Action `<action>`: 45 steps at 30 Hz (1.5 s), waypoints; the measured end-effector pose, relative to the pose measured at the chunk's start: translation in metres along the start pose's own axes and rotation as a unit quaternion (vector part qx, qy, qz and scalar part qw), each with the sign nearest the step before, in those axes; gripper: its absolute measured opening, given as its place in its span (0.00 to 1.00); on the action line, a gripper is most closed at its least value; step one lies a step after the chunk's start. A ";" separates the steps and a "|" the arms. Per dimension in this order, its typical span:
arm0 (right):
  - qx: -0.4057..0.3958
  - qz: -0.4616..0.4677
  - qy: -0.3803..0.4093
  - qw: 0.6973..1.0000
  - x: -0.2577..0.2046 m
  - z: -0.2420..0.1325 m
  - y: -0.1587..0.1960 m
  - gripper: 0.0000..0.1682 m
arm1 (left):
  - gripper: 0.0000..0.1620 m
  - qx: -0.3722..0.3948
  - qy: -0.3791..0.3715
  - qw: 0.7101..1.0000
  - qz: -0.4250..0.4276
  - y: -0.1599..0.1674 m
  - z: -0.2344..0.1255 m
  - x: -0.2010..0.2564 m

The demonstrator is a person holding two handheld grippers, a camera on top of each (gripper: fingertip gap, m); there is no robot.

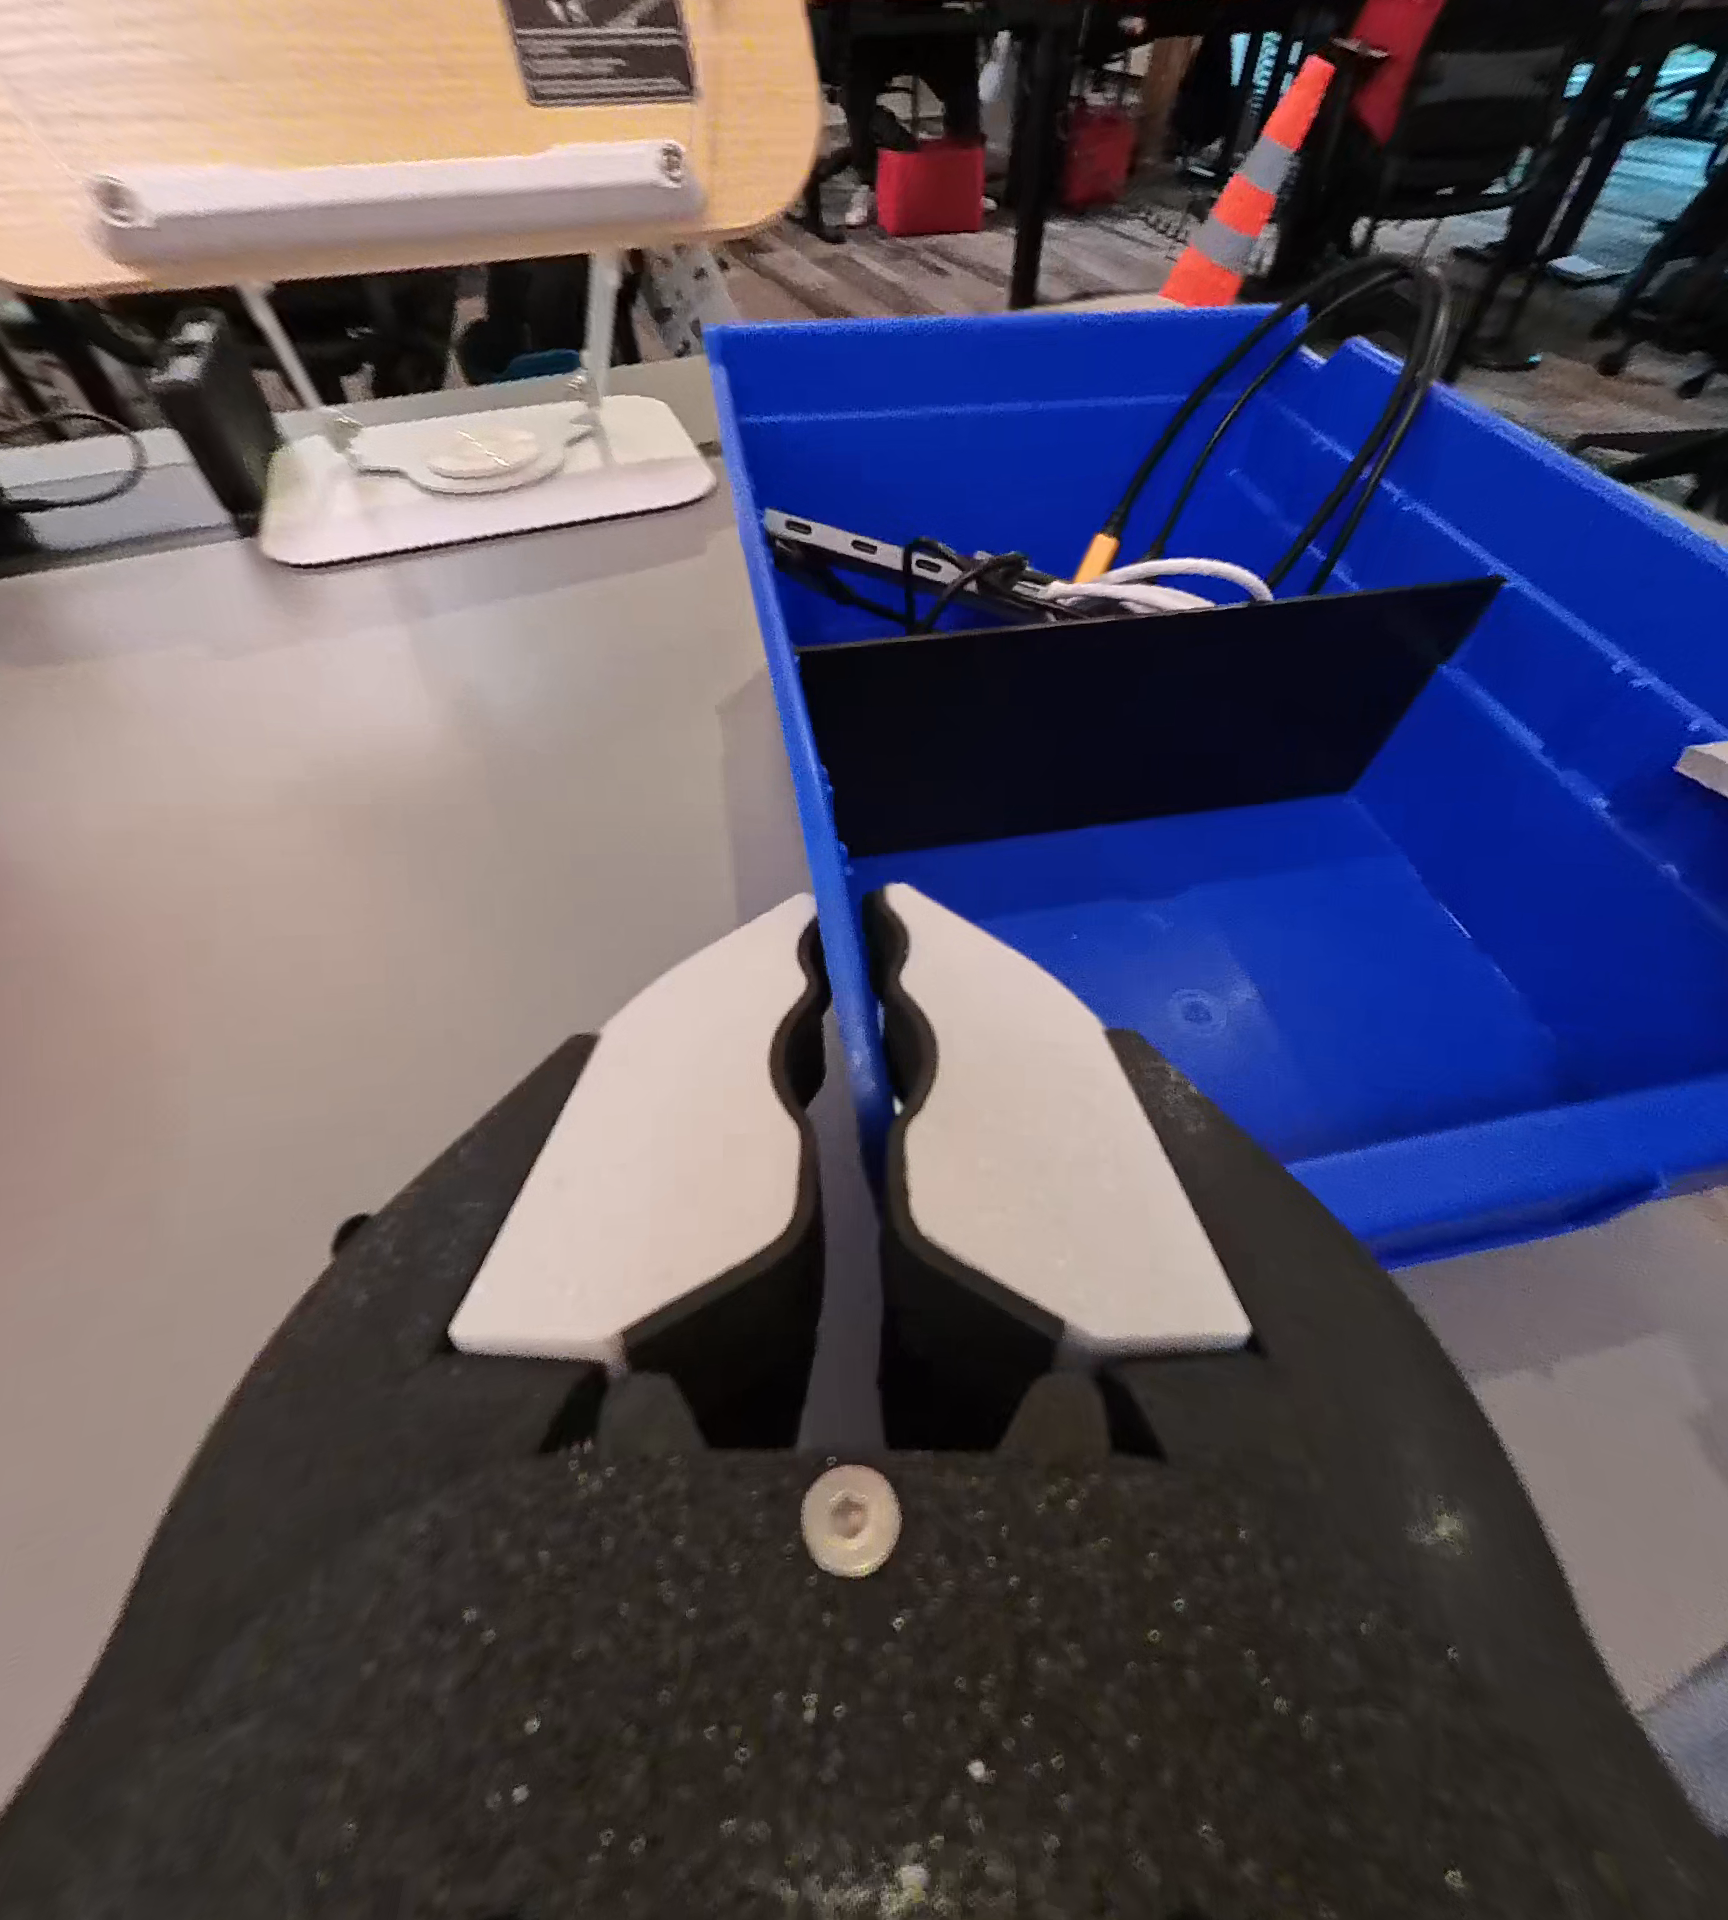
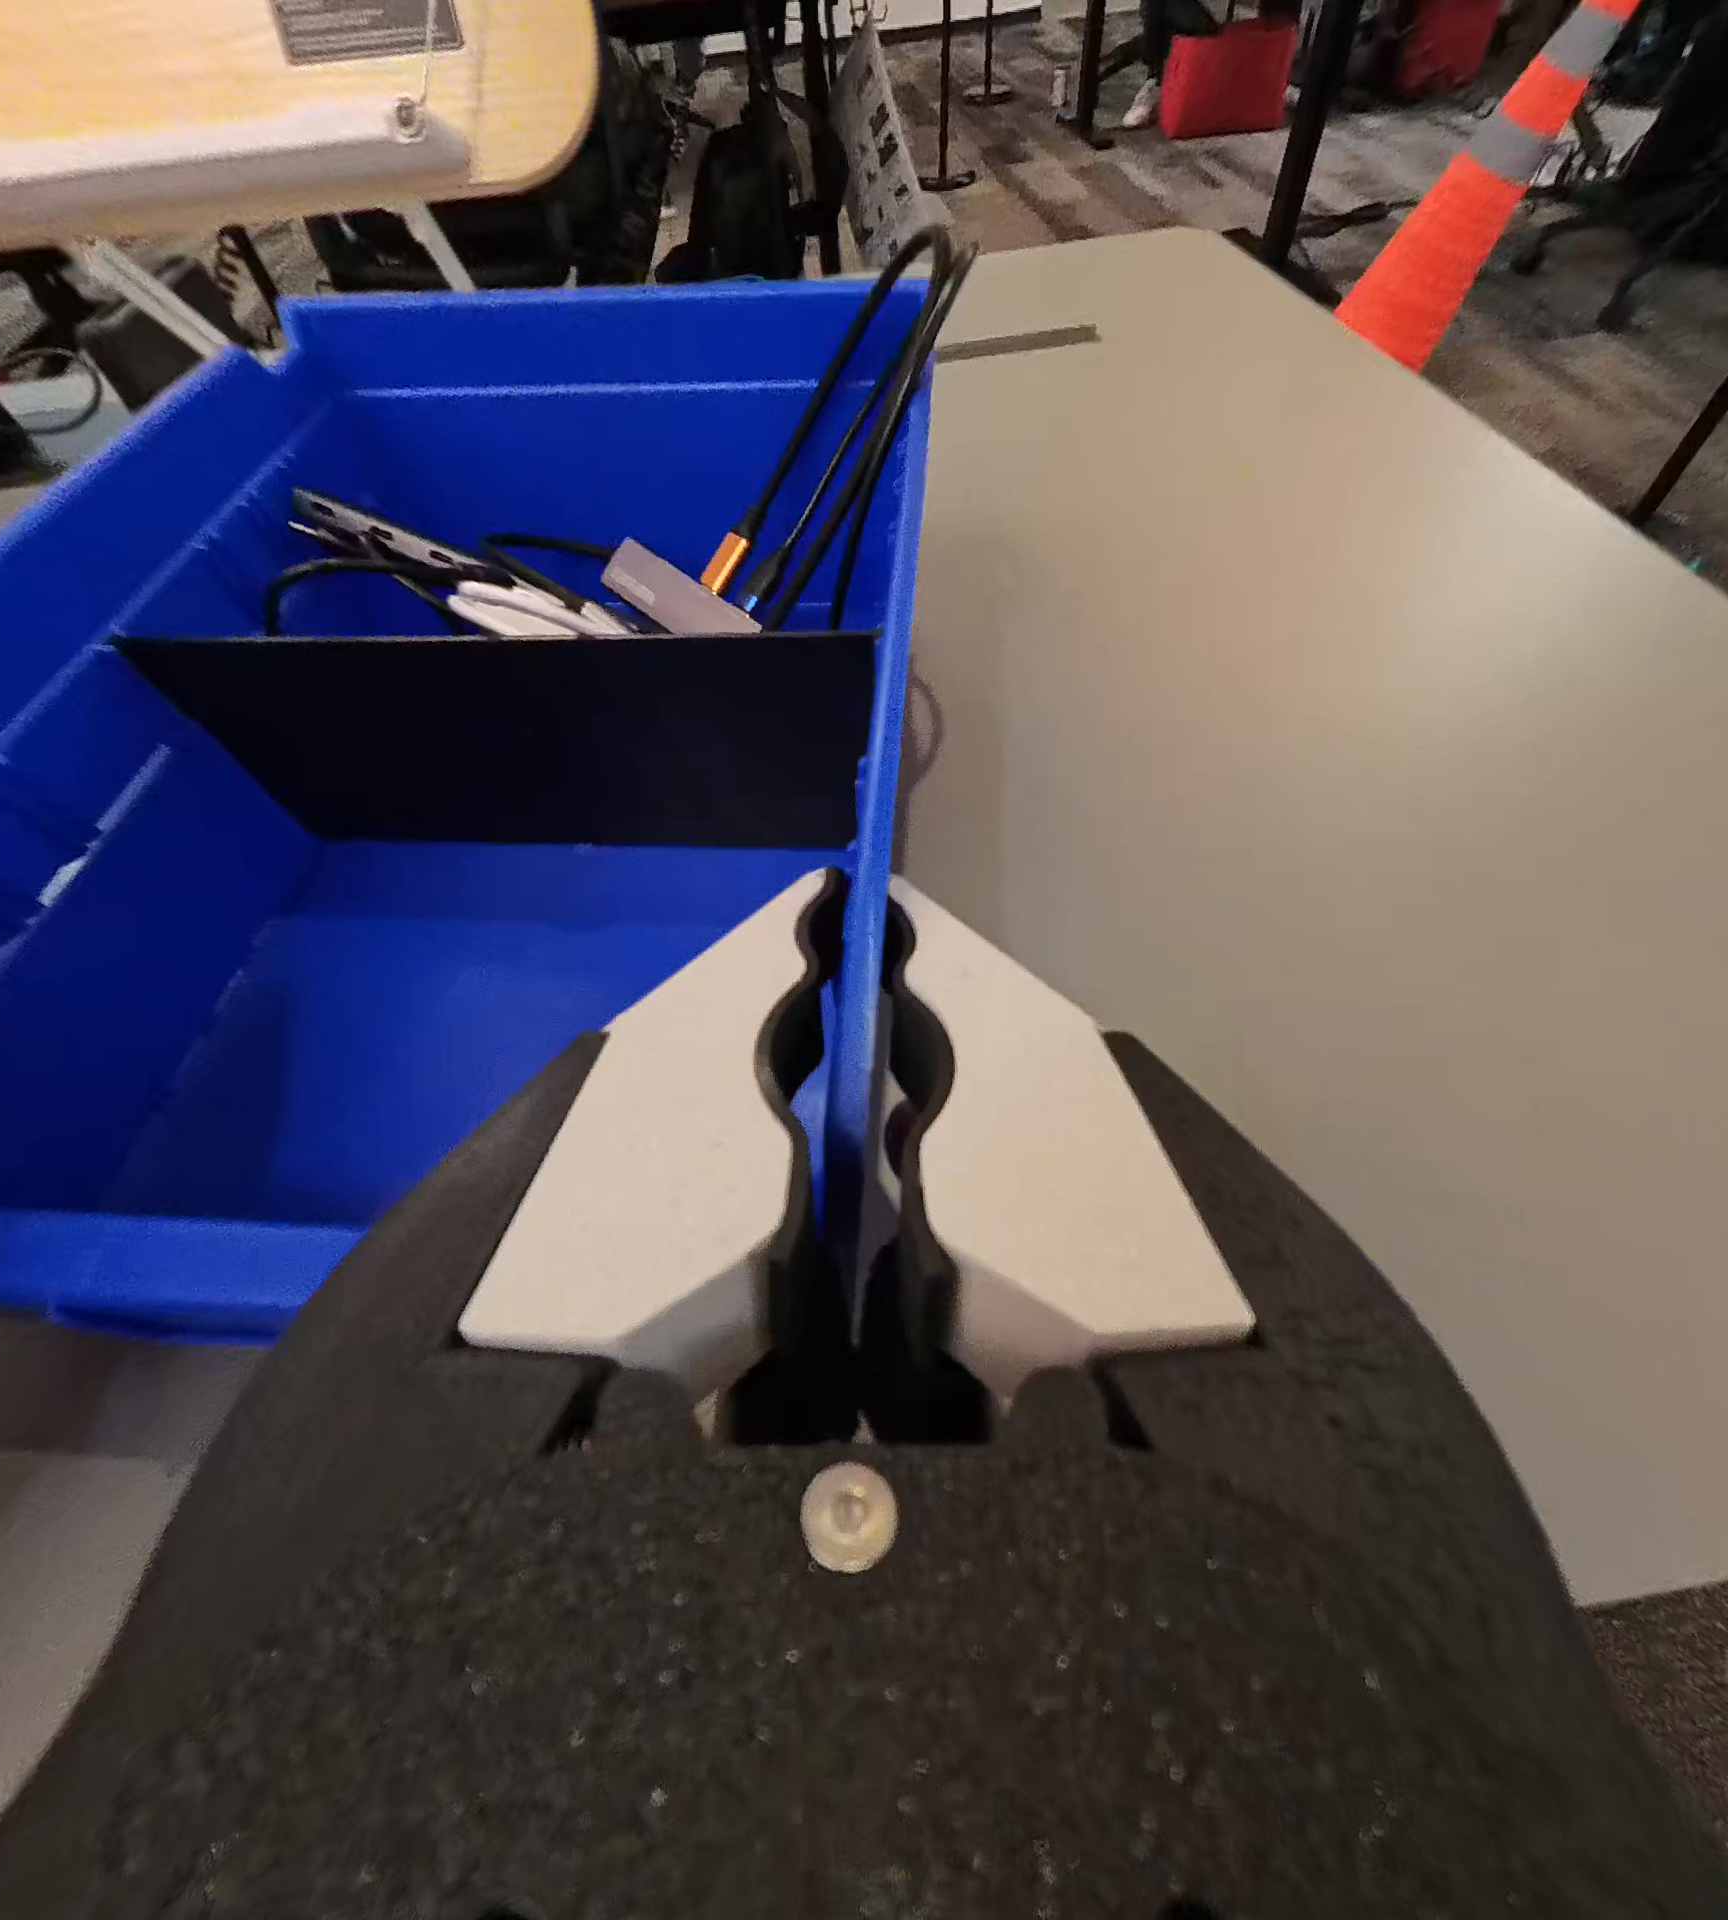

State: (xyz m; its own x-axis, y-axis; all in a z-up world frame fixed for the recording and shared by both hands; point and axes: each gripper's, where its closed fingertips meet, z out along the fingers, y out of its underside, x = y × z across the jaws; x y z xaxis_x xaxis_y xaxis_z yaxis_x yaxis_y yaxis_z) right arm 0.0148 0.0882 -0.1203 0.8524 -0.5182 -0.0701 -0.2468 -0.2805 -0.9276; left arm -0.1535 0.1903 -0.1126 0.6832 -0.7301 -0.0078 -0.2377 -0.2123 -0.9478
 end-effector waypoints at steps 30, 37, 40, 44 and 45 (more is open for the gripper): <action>0.044 -0.019 -0.310 0.950 -0.177 0.029 -0.029 0.21 | 0.15 0.173 -0.174 0.964 -0.101 -0.037 -0.131 -0.232; 0.093 -0.002 -0.334 0.938 -0.173 0.007 -0.045 0.20 | 0.34 0.060 -0.354 0.926 -0.114 0.029 -0.178 -0.400; 0.094 -0.029 -0.332 0.938 -0.184 0.006 -0.039 0.19 | 0.31 0.007 -0.287 0.948 -0.139 0.042 -0.155 -0.415; 0.100 -0.025 -0.343 0.934 -0.193 -0.001 -0.039 0.18 | 0.19 -0.038 -0.264 0.956 -0.125 0.052 -0.127 -0.431; 0.102 -0.021 -0.348 0.932 -0.194 -0.003 -0.040 0.18 | 0.04 -0.023 -0.289 0.948 -0.129 0.053 -0.129 -0.439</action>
State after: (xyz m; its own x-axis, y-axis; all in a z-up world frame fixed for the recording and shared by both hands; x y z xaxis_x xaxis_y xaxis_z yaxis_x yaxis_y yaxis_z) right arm -0.1425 0.1976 -0.0688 0.9695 0.1588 -0.1867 -0.1734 -0.0937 -0.9804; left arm -0.5558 0.4157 -0.1186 0.9840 -0.1741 0.0368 -0.0314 -0.3737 -0.9270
